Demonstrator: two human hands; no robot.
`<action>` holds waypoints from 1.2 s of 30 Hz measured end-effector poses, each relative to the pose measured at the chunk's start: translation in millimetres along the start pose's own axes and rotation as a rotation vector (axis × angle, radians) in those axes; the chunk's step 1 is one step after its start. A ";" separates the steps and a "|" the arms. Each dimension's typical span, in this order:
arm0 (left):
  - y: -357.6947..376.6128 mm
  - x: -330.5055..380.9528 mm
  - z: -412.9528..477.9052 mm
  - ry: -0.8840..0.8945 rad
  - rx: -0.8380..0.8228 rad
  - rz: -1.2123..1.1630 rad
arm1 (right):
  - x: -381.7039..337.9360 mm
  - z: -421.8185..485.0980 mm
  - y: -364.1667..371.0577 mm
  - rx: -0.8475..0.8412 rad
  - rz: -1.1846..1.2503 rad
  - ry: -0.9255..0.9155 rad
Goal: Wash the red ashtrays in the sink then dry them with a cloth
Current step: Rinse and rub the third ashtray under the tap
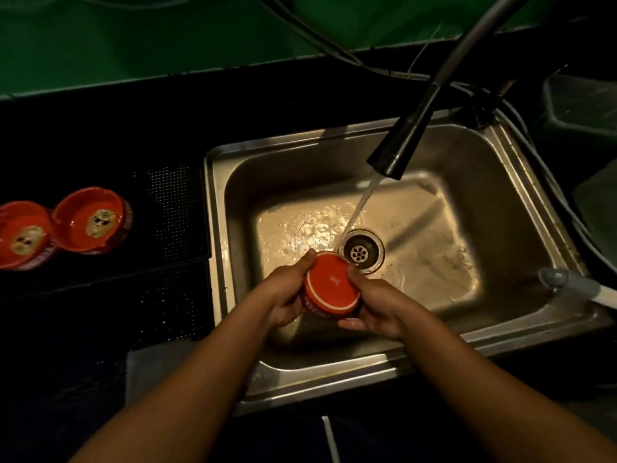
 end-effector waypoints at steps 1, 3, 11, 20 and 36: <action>-3.7 -1.0 -5.6 0.015 -0.009 -0.046 | 3.6 -2.2 3.3 -0.015 0.012 0.000; -14.2 -1.5 -18.4 0.082 0.021 -0.112 | 7.4 -5.8 7.6 -0.011 0.019 -0.026; -83.0 12.2 -107.9 0.459 0.188 -0.144 | -13.1 -19.8 81.3 0.075 -0.396 -0.544; -181.6 -16.3 -173.0 0.712 0.571 0.636 | 3.2 -19.4 213.9 -0.057 -1.337 -1.141; -298.6 -58.9 -146.3 0.335 1.067 1.203 | 31.2 14.0 283.5 -0.007 -1.783 -1.083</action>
Point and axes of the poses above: each hand's wrist, its own z-axis towards the middle knuckle, its own y-axis out of the palm, x = y × z, the point moved 4 cm from there along z, towards the middle knuckle, and after that the axes turned 8 degrees about z, right-handed, at the moved point
